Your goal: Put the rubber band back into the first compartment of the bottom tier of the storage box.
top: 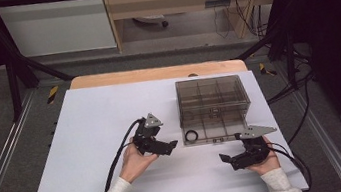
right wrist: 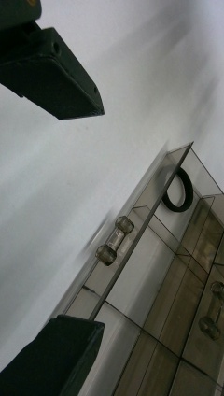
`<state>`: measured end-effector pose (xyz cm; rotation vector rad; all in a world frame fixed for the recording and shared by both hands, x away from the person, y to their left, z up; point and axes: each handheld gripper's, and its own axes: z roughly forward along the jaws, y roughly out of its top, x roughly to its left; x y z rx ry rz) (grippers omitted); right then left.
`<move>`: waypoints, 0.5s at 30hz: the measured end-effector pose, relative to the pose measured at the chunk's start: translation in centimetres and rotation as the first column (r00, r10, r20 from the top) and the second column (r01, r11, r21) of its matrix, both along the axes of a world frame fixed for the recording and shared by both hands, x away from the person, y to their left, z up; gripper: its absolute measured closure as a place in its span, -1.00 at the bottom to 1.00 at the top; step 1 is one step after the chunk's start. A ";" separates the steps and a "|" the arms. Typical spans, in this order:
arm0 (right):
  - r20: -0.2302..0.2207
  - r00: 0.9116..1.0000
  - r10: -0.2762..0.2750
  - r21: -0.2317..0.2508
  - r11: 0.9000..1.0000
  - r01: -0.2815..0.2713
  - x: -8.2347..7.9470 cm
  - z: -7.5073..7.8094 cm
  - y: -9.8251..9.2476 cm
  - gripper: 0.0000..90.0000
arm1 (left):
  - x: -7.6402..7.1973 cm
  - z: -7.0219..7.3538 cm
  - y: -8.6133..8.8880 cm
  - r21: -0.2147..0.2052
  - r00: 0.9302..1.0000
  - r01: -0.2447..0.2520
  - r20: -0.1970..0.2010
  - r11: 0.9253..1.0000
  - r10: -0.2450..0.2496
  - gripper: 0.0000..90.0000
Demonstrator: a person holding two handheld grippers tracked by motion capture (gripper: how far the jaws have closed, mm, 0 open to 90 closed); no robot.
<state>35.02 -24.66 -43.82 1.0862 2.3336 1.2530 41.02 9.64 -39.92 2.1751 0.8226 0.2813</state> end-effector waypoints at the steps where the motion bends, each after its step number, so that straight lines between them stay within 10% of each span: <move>1: 0.001 1.000 -0.003 0.001 1.000 0.003 0.0 0.0 0.0 -0.99 | -0.1 0.0 0.3 -0.004 1.000 -0.005 0.001 1.000 0.005 -0.76; 15: -0.003 1.000 -0.011 -0.013 1.000 0.011 0.0 -0.1 0.0 -0.97 | -1.3 -0.8 5.2 0.015 0.998 -0.068 0.018 0.998 0.067 -0.76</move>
